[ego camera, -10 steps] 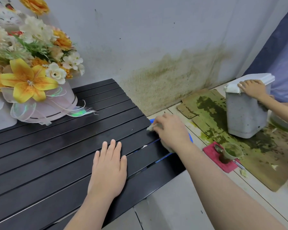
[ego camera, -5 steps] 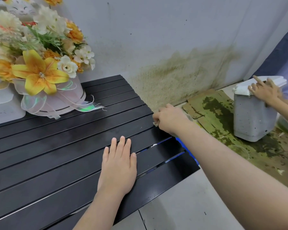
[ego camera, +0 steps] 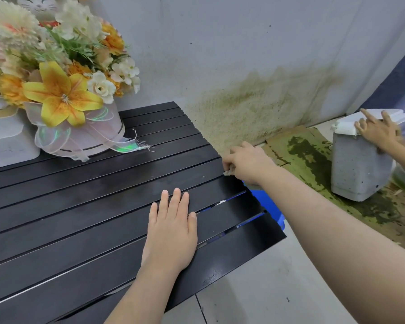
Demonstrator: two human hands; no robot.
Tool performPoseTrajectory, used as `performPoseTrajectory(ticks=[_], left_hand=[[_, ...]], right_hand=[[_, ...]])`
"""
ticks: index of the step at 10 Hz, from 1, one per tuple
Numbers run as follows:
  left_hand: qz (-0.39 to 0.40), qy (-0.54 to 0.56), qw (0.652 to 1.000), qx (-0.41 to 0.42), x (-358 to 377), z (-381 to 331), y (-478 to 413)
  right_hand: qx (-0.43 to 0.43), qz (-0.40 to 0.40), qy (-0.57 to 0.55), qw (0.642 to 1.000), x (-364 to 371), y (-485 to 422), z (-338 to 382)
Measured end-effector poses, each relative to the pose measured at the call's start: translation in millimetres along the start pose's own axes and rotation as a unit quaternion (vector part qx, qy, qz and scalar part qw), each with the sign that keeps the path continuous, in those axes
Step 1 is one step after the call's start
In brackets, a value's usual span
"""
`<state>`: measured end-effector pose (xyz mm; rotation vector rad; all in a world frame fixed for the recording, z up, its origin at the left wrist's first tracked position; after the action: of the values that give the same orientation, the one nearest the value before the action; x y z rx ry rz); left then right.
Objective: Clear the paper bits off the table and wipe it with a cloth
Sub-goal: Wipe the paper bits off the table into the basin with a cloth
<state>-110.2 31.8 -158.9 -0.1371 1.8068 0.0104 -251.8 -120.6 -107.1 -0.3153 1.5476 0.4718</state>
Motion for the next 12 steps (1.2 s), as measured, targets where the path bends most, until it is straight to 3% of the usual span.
performPoseTrajectory(ticks=[3, 6, 8, 9, 10, 11, 12], left_hand=[[0.006, -0.007, 1.0, -0.004, 3, 1, -1], [0.006, -0.005, 1.0, -0.003, 2, 1, 0], [0.009, -0.002, 1.0, -0.005, 1, 0, 0], [0.008, -0.004, 1.0, -0.004, 1, 0, 0], [0.01, 0.0, 1.0, -0.006, 1, 0, -1], [0.01, -0.003, 1.0, -0.005, 1, 0, -1], [0.008, -0.013, 1.0, -0.006, 3, 0, -2]], right_hand=[[-0.015, -0.063, 0.1, 0.993, -2, -2, 8], [-0.041, 0.002, 0.077, 0.996, 2, 1, 0], [-0.058, -0.028, 0.128, 0.99, 2, -1, 15], [-0.059, -0.037, 0.108, 0.992, 5, -1, 25], [-0.066, -0.029, -0.032, 0.997, 5, -2, 36], [0.003, -0.062, -0.201, 0.978, -15, 3, 6], [0.058, -0.149, -0.205, 0.966, -40, 16, -44]])
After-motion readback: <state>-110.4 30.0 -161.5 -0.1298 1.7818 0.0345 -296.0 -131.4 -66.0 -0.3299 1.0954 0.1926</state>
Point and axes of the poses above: each hand's wrist, its own y-axis away from the middle knuckle, its own x-axis out of the palm, z = x × y, the point moved 6 cm from there along -y, towards the middle knuckle, and after that the axes turned 3 degrees about -y, right-handed, at the moved point
